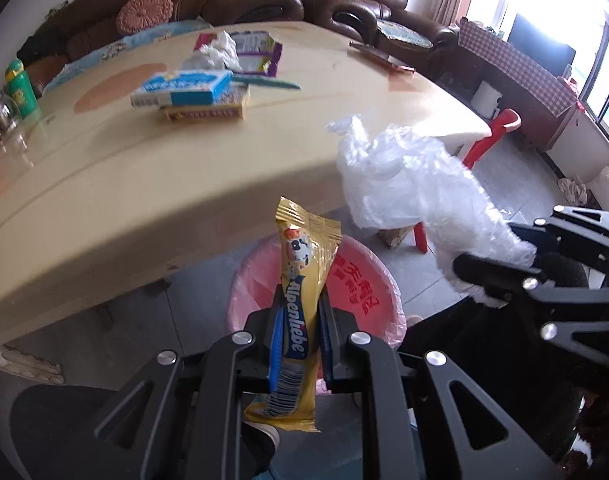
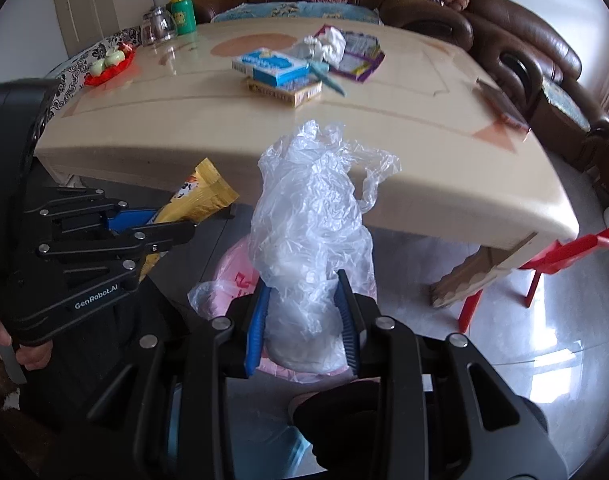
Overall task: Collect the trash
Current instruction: 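Carry the bag and wrapper over the pink trash bin with both tools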
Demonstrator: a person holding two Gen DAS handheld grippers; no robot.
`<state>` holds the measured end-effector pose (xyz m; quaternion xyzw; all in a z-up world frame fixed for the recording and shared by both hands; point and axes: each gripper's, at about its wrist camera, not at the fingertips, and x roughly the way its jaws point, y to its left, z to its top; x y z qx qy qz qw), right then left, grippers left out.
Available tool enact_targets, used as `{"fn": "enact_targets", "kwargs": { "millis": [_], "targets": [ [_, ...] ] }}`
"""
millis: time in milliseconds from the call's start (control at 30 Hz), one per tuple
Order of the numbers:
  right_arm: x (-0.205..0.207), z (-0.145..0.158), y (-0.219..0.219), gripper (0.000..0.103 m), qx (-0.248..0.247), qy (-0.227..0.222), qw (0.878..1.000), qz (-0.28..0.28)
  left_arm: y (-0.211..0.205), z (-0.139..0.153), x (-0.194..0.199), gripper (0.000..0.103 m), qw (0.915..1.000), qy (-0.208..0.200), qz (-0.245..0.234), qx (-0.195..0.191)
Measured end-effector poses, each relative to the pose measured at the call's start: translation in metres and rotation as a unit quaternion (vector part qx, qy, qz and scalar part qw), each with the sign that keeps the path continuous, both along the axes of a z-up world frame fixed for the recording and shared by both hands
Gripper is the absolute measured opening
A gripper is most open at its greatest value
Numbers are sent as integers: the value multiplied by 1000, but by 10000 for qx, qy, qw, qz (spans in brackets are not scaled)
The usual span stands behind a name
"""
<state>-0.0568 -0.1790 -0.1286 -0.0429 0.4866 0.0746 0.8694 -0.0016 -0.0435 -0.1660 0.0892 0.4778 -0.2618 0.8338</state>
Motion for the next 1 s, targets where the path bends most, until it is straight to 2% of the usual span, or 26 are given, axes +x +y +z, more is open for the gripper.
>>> {"fn": "enact_targets", "kwargs": {
  "millis": [467, 567, 1000],
  "targets": [
    [15, -65, -4, 32, 13, 672, 9977, -101, -7, -56, 19, 15, 9975, 686, 180, 69],
    [16, -74, -3, 32, -65, 763, 9970, -108, -9, -70, 22, 15, 9962, 847, 179, 92],
    [33, -115, -11, 32, 158, 1203, 9925, -118, -21, -117, 47, 15, 9888, 1448, 323, 142]
  ]
}}
